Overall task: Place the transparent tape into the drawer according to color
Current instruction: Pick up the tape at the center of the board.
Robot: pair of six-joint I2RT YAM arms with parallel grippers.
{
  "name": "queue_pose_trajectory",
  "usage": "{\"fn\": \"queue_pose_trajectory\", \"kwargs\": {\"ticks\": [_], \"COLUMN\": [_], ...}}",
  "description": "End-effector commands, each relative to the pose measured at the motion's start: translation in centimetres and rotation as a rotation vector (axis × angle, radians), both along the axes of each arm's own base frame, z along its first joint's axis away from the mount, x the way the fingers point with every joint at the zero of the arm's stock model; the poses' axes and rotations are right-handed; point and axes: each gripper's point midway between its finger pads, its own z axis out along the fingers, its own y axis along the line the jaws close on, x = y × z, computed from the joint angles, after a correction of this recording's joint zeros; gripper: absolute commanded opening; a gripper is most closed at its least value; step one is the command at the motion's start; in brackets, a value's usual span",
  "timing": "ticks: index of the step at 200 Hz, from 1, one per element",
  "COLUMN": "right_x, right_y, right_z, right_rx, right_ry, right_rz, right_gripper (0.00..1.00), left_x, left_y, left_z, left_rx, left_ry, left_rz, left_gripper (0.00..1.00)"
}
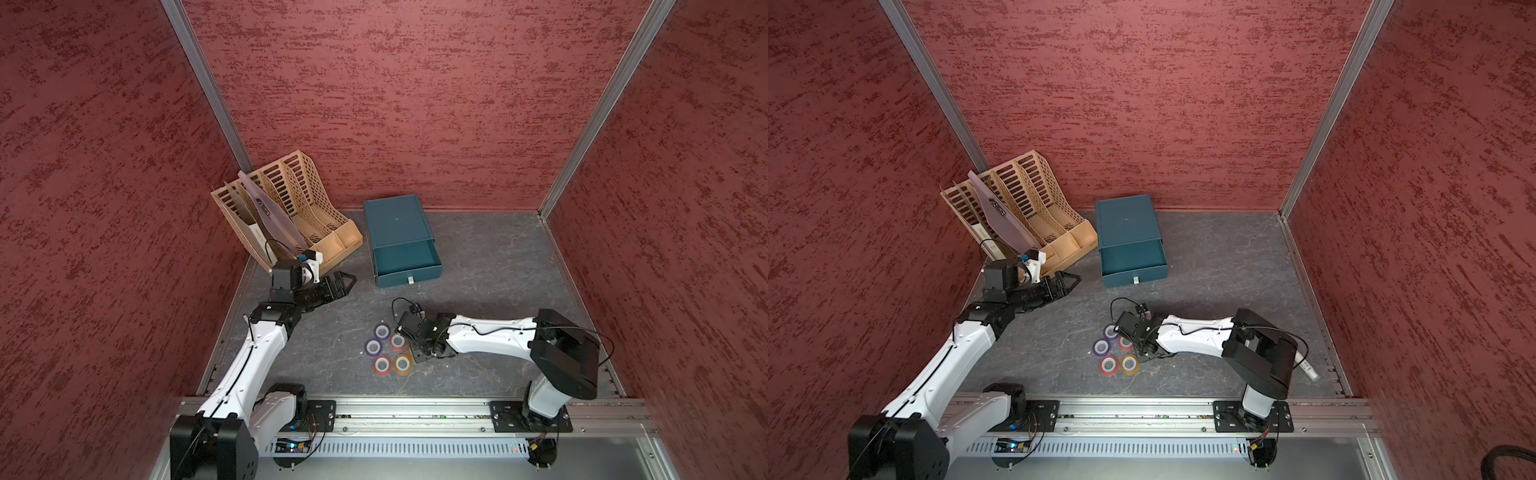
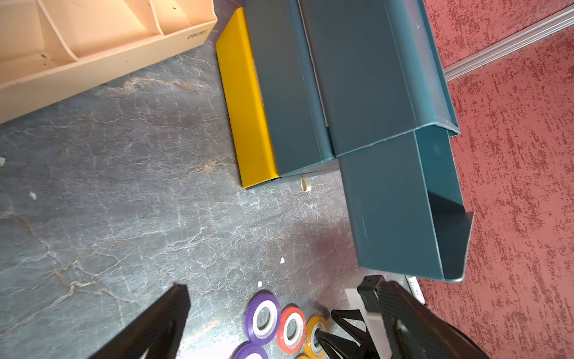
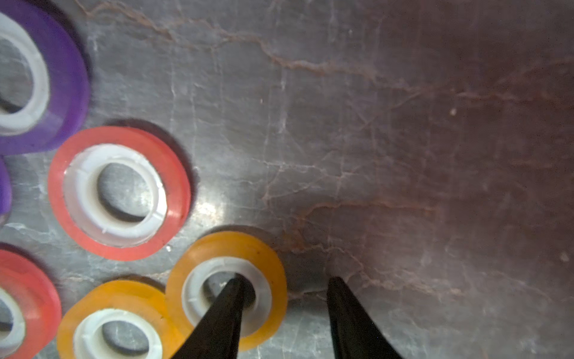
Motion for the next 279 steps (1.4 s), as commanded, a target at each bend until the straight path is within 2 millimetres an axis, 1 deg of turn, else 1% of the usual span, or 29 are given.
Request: {"fn": "queue_pose_trajectory", "kwargs": {"ticks": [1, 33, 57, 90, 116, 136, 165, 191, 228, 259, 269, 275, 279], "right_x": [-0.6, -1.0, -1.1, -1.3, -1.5, -1.3, -0.7, 0.4, 1.7, 2.3, 2.6, 2.9, 3.0], "right_y": [-1.7, -1.5, -0.8, -0.7, -0.7, -0.8, -0.6, -0.4, -0.8, -1.3, -1.4, -1.4, -1.5], "right_z": [-0.2, -0.4, -0.9, -1.6, -1.9, -1.7, -0.7, 1.2, 5.4, 9.9, 11.9, 12.6, 14.0], "right_rx": [-0.077, -0.079, -0.070, -0.075, -0.079, -0.078, -0.061, -0.030, 0.024, 0.065, 0.088, 0.090, 0.118], "right_ry": [0.016, 0.060, 0.087, 0.121, 0.134, 0.123, 0.083, 0.017, -0.080, -0.139, -0.172, -0.185, -0.207], "right_rz": [-0.021, -0.018, -0.007, -0.010, -0.016, -0.021, -0.026, -0.041, -0.072, -0.076, -0.073, -0.072, -0.073], "right_gripper": [0.39, 0.29, 0.25, 0.18, 0.08, 0.00, 0.00, 0.00, 0.00, 0.00, 0.00, 0.00, 0.00], "left_x": [-0.3, -0.4, -0.6, -0.9, -0.9, -0.9, -0.9, -0.8, -0.8, -0.6, -0.6, -0.5, -0.5], "left_y": [0.2, 0.0, -0.2, -0.7, -0.8, -0.9, -0.9, -0.9, -1.0, -1.1, -1.2, -1.2, -1.3], "left_z": [-0.2, -0.5, -0.8, -1.3, -1.3, -1.2, -1.2, -1.2, -0.9, -1.0, -0.9, -0.9, -0.9], "left_rx": [0.000, -0.002, 0.012, 0.030, 0.036, 0.037, 0.043, 0.046, 0.050, 0.055, 0.053, 0.051, 0.051], "left_ry": [0.006, 0.016, 0.031, 0.050, 0.050, 0.048, 0.048, 0.044, 0.039, 0.037, 0.034, 0.029, 0.028], "left_rz": [-0.001, -0.011, -0.022, -0.042, -0.045, -0.047, -0.046, -0.045, -0.044, -0.045, -0.045, -0.047, -0.048], "left_gripper": [1.00, 1.00, 1.00, 1.00, 1.00, 1.00, 1.00, 1.00, 1.00, 1.00, 1.00, 1.00, 1.00]}}
